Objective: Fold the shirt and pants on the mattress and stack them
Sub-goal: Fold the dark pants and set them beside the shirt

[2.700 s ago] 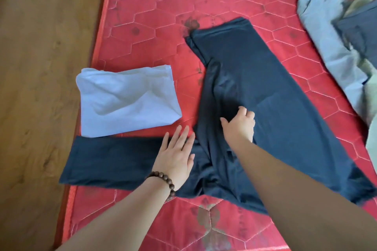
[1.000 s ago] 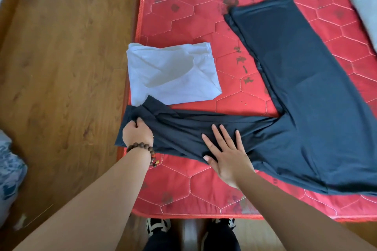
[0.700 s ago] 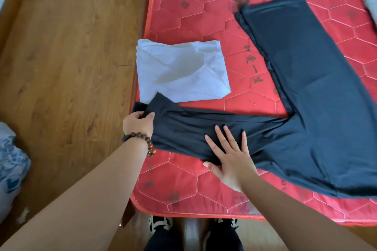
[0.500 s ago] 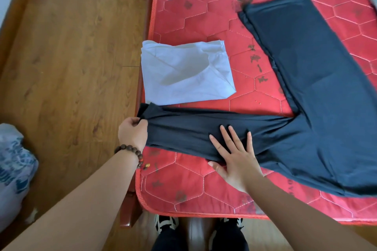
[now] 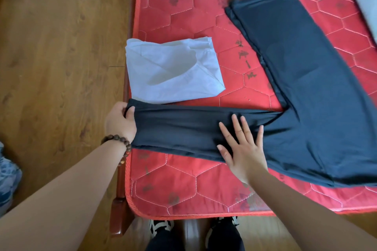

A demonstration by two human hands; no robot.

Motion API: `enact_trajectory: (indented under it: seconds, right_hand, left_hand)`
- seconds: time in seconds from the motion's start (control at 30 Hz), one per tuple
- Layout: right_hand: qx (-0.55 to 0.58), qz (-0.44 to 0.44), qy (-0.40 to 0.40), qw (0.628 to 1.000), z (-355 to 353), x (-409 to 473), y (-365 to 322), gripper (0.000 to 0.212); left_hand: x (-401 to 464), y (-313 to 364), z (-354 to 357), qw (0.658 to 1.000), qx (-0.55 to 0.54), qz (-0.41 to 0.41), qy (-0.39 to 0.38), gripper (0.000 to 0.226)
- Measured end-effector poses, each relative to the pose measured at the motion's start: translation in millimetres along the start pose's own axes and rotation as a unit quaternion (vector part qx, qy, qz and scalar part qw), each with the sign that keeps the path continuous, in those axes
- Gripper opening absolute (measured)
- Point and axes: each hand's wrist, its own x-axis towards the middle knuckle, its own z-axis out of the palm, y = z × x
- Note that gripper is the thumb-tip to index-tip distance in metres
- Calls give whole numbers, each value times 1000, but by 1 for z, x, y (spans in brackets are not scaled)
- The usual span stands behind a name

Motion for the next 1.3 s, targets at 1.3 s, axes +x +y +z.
enact_trajectory:
  seconds: [1.3]
  right_hand:
    - [179, -125, 30, 976, -20, 44, -215, 80]
  left_hand:
    - [3, -10, -28, 987, 123, 99, -18, 29]
